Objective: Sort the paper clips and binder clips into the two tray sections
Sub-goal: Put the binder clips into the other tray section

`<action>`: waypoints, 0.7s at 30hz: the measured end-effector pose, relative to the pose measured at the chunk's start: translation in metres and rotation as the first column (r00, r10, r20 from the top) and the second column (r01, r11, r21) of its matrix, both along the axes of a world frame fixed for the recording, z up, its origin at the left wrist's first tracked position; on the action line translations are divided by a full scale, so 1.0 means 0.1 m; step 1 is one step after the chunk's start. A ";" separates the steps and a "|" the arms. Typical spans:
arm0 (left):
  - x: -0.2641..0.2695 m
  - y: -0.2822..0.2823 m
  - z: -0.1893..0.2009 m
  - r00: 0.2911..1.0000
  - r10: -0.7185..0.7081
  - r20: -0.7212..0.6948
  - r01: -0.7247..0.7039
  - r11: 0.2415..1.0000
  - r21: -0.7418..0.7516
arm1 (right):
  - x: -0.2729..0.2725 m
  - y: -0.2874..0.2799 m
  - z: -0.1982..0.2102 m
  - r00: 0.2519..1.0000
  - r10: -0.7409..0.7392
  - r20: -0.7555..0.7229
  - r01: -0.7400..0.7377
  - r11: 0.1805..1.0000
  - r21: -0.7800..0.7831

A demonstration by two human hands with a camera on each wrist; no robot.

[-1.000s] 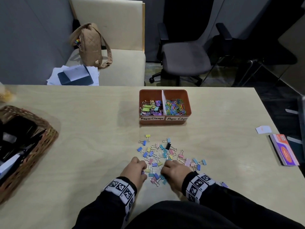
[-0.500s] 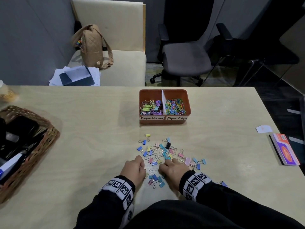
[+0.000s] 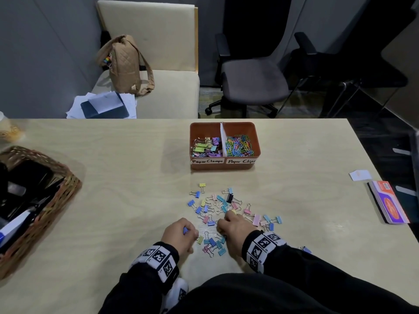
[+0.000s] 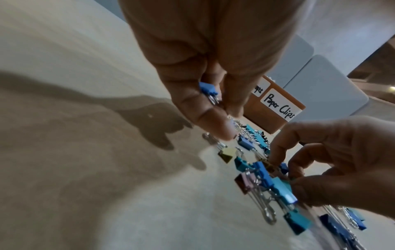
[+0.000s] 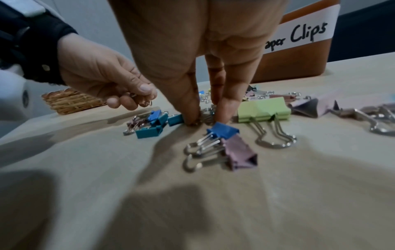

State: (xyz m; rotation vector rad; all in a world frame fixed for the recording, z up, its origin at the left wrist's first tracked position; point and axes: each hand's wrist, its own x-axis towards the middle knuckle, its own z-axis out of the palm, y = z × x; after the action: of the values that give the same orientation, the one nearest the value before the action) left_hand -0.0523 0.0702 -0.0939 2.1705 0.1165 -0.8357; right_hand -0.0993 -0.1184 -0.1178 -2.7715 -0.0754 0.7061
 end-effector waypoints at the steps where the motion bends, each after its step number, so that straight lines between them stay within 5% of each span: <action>1: 0.00 0.00 0.00 1.000 0.002 -0.005 -0.002 1.000 0.006 | 0.00 0.01 0.01 1.000 0.005 -0.005 -0.005 1.000 -0.004; 6: 0.01 0.00 0.00 0.967 -0.232 0.109 0.206 0.955 0.214 | 0.00 0.04 0.04 1.000 0.026 0.001 -0.026 0.998 -0.049; 21: 0.11 -0.16 -0.02 0.930 -0.350 0.113 0.305 0.905 0.297 | 0.05 0.03 0.08 0.995 0.095 0.044 -0.094 0.995 -0.034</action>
State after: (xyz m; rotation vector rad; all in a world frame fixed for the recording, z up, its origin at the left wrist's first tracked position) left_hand -0.0412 0.0543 -0.0958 2.5582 -0.2395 -0.8608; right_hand -0.0939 -0.1157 -0.1093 -2.8303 -0.2074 0.6730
